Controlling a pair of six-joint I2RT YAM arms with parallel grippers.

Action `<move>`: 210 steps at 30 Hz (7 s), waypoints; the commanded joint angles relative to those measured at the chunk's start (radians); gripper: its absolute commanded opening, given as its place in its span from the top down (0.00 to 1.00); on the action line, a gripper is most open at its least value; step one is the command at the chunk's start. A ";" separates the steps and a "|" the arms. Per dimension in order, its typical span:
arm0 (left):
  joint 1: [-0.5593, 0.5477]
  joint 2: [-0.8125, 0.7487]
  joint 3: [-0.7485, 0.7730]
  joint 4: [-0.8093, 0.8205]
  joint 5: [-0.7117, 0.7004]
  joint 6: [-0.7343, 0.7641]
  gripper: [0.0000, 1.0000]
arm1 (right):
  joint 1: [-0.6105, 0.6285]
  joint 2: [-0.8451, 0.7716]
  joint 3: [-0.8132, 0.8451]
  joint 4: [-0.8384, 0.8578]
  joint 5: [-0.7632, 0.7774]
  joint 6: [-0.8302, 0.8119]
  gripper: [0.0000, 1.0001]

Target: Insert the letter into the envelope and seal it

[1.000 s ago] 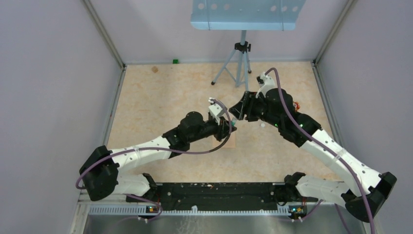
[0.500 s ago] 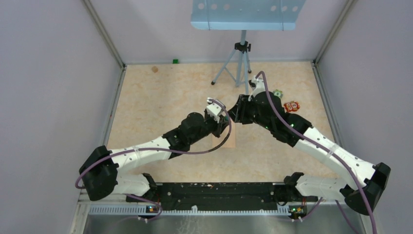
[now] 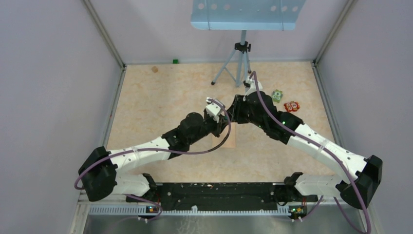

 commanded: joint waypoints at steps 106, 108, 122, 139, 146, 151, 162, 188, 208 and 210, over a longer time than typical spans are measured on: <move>-0.056 -0.069 0.028 -0.105 -0.148 -0.031 1.00 | 0.008 -0.010 -0.027 0.176 -0.046 0.002 0.80; -0.054 -0.074 0.028 -0.105 -0.137 -0.035 1.00 | 0.008 -0.009 -0.025 0.168 -0.046 -0.007 0.90; 0.157 -0.270 -0.045 0.054 0.600 -0.253 1.00 | -0.159 -0.127 -0.118 0.322 -0.775 -0.255 1.00; 0.027 -0.213 -0.005 -0.127 0.011 -0.035 1.00 | -0.133 -0.204 -0.125 0.293 -0.402 -0.060 0.30; -0.062 -0.151 0.021 -0.115 -0.238 0.026 1.00 | -0.005 -0.146 -0.067 0.151 -0.072 -0.019 0.43; -0.066 -0.128 0.030 -0.109 -0.226 0.019 1.00 | 0.010 -0.099 -0.057 0.160 -0.059 -0.006 0.49; -0.067 -0.120 0.023 -0.105 -0.198 0.010 1.00 | 0.028 -0.028 -0.031 0.209 -0.080 0.004 0.56; 0.173 -0.270 -0.103 0.076 0.558 -0.245 1.00 | -0.106 -0.107 -0.114 0.331 -0.662 -0.245 0.99; 0.019 -0.177 -0.015 -0.125 0.023 -0.012 1.00 | -0.067 -0.135 -0.054 0.184 -0.233 -0.042 0.37; -0.024 -0.164 -0.002 -0.125 -0.067 0.016 1.00 | -0.039 -0.126 -0.051 0.166 -0.153 -0.017 0.41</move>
